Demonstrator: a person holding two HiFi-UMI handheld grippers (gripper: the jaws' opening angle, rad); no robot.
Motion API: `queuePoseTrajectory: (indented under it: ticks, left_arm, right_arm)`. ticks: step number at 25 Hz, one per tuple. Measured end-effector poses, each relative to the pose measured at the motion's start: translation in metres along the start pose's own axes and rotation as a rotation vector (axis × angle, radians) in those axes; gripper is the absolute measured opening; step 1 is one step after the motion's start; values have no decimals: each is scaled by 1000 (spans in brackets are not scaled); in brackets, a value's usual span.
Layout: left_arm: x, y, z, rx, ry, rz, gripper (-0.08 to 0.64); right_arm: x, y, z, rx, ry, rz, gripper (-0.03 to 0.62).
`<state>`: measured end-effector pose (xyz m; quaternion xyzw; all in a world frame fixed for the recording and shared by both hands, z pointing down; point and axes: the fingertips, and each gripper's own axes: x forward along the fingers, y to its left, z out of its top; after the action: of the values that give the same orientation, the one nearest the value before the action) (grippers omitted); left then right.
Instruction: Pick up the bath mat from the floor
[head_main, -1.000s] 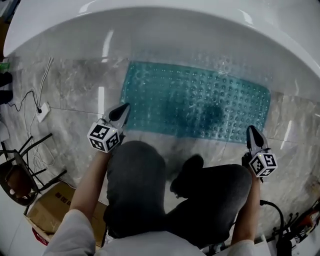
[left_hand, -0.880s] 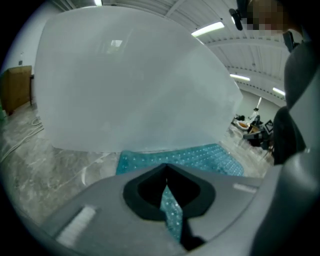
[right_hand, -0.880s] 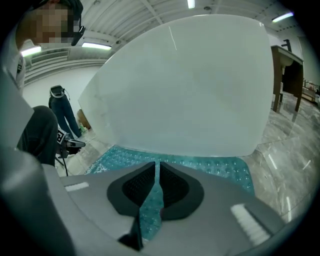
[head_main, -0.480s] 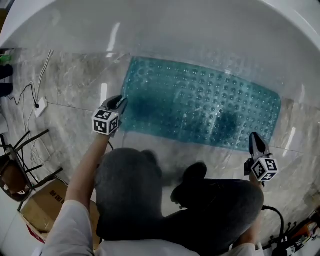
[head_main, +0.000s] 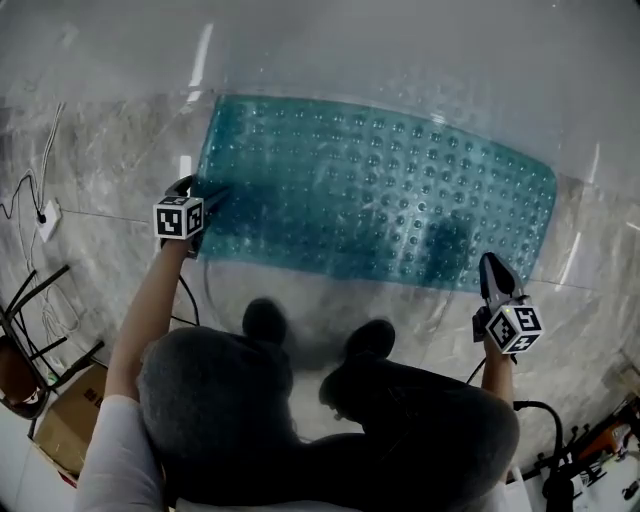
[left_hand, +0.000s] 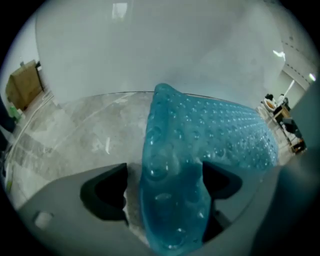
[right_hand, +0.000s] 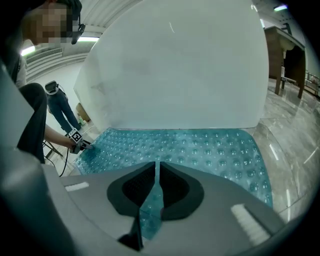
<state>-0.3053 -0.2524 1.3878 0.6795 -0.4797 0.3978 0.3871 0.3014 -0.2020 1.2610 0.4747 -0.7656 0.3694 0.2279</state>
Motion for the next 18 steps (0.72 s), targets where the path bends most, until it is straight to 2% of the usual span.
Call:
queuePoseTrajectory:
  ticks: [3, 8, 11, 12, 13, 15, 18]
  left_arm:
    - [3, -4, -1, 7, -19, 28, 454]
    - [-1, -20, -3, 42, -4, 32, 299]
    - [-2, -42, -2, 64, 9, -30, 148]
    - [-3, -49, 0, 73, 14, -47, 76]
    - [-5, -55, 1, 80, 18, -55, 47]
    - [-11, -62, 5, 88, 18, -67, 28]
    - [-22, -74, 13, 105, -1, -128, 23]
  right_arm:
    - [2, -14, -7, 0, -4, -20, 34]
    - [2, -43, -13, 3, -13, -77, 34]
    - [3, -70, -17, -5, -7, -124, 34]
    - [4, -81, -19, -10, 0, -139, 35]
    - [5, -92, -21, -16, 11, -153, 35]
    - [7, -117, -23, -32, 40, -180, 52]
    - [5, -154, -25, -49, 81, -214, 92]
